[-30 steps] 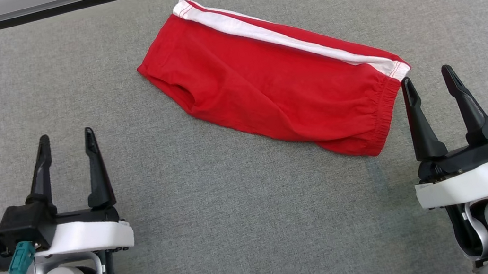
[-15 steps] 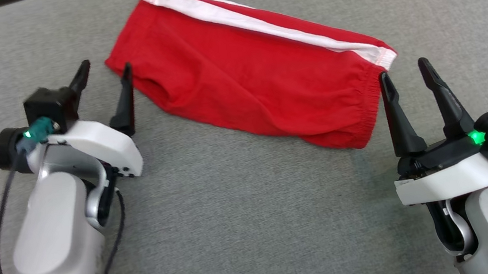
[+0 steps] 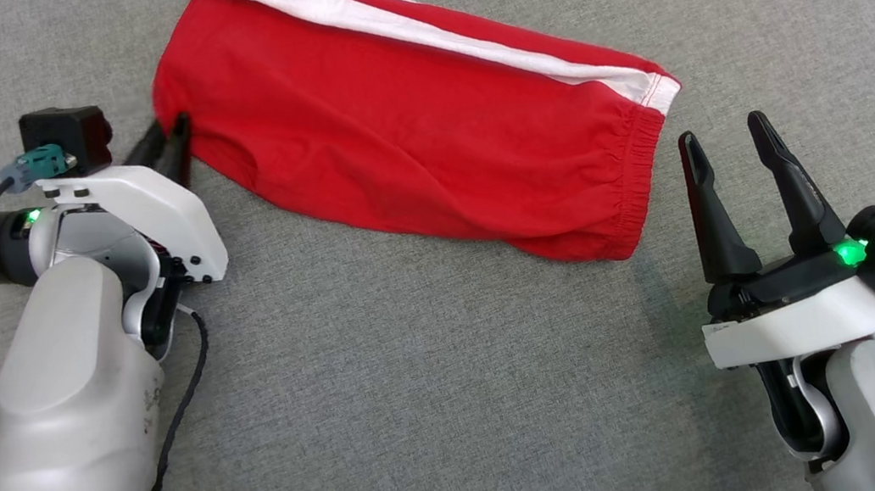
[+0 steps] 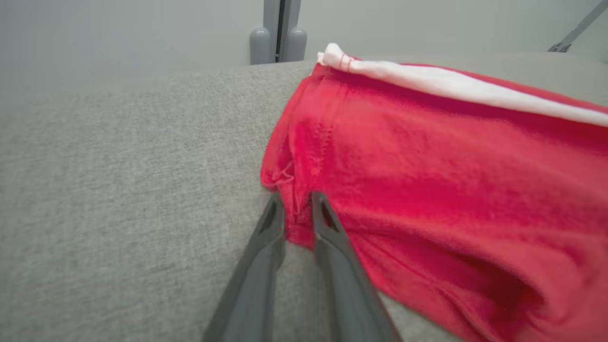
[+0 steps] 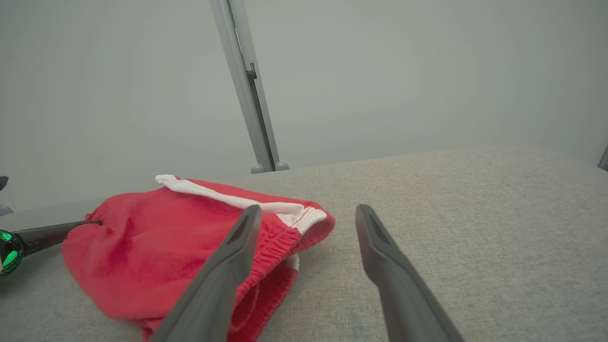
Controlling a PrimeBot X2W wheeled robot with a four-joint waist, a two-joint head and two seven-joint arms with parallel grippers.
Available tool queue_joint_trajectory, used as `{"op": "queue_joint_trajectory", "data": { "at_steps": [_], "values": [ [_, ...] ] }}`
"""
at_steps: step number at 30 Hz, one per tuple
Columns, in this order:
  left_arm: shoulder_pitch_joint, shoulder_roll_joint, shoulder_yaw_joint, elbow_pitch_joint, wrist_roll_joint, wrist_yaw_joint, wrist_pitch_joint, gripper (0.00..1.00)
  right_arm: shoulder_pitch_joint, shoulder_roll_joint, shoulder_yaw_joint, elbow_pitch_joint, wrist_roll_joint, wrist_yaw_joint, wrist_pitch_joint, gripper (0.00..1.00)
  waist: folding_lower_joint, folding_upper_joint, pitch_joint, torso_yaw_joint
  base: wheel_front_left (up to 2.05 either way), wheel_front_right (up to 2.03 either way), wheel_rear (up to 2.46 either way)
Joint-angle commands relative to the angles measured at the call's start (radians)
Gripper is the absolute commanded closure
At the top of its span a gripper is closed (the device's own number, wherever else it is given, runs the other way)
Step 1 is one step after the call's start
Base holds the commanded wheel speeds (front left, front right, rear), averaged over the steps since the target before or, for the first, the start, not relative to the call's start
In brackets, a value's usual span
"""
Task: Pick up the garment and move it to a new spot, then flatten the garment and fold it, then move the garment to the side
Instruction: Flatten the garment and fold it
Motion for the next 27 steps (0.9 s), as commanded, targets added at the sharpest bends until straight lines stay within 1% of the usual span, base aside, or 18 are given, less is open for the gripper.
{"op": "queue_joint_trajectory", "data": {
  "at_steps": [1, 4, 7, 12, 14, 15, 16, 20, 25, 27],
  "values": [
    [0.010, 0.005, -0.013, 0.033, -0.007, -0.002, 0.004, 1.00, -0.009, 0.000, 0.000, 0.001, 0.005, 0.000, -0.008, 0.00, 0.0000, 0.0000, -0.001, 0.002, 0.00, 0.00, 0.00],
    [0.012, 0.008, -0.032, 0.037, -0.016, -0.003, -0.035, 1.00, -0.010, 0.001, -0.004, 0.003, 0.003, 0.000, -0.009, 0.00, 0.0000, 0.0000, -0.006, 0.008, 0.00, 0.00, 0.00],
    [0.046, 0.010, -0.034, 0.026, -0.030, -0.004, -0.098, 1.00, -0.001, 0.001, -0.008, 0.008, -0.001, 0.000, -0.010, 0.00, 0.0000, 0.0000, -0.020, 0.017, 0.00, 0.00, 0.00],
    [0.169, 0.004, -0.026, -0.020, -0.054, -0.005, -0.186, 1.00, 0.030, -0.009, -0.022, 0.015, -0.007, 0.000, -0.010, 0.00, 0.0000, 0.0000, -0.064, 0.047, 0.00, 0.00, 0.00],
    [0.235, 0.002, -0.019, -0.051, -0.066, 0.004, -0.206, 1.00, 0.046, -0.013, -0.024, 0.018, -0.006, 0.000, -0.008, 0.00, 0.0000, 0.0000, -0.086, 0.061, 0.00, 0.00, 0.00],
    [0.235, 0.002, -0.019, -0.051, -0.066, 0.004, -0.206, 1.00, 0.046, -0.013, -0.024, 0.018, -0.006, 0.000, -0.008, 0.00, 0.0000, 0.0000, -0.086, 0.061, 0.00, 0.00, 0.00],
    [0.268, 0.001, -0.014, -0.073, -0.074, 0.008, -0.213, 1.00, 0.053, -0.017, -0.026, 0.017, -0.006, 0.000, -0.005, 0.00, 0.0000, 0.0000, -0.095, 0.068, 0.00, 0.00, 0.00],
    [0.401, -0.004, -0.006, -0.163, -0.092, 0.039, -0.218, 1.00, 0.087, -0.026, -0.041, 0.011, -0.007, 0.000, 0.010, 0.00, 0.0000, 0.0000, -0.138, 0.093, 0.00, 0.00, 0.00],
    [0.533, -0.012, -0.004, -0.293, -0.117, 0.075, -0.172, 1.00, 0.123, -0.032, -0.050, -0.005, -0.008, 0.000, 0.036, 0.00, 0.0000, 0.0000, -0.177, 0.103, 0.00, 0.00, 0.00],
    [0.570, -0.002, -0.003, -0.340, -0.113, 0.098, -0.163, 0.98, 0.133, -0.033, -0.050, -0.012, -0.008, 0.000, 0.046, 0.00, 0.0000, 0.0000, -0.186, 0.103, 0.00, 0.00, 0.00]
  ]
}}
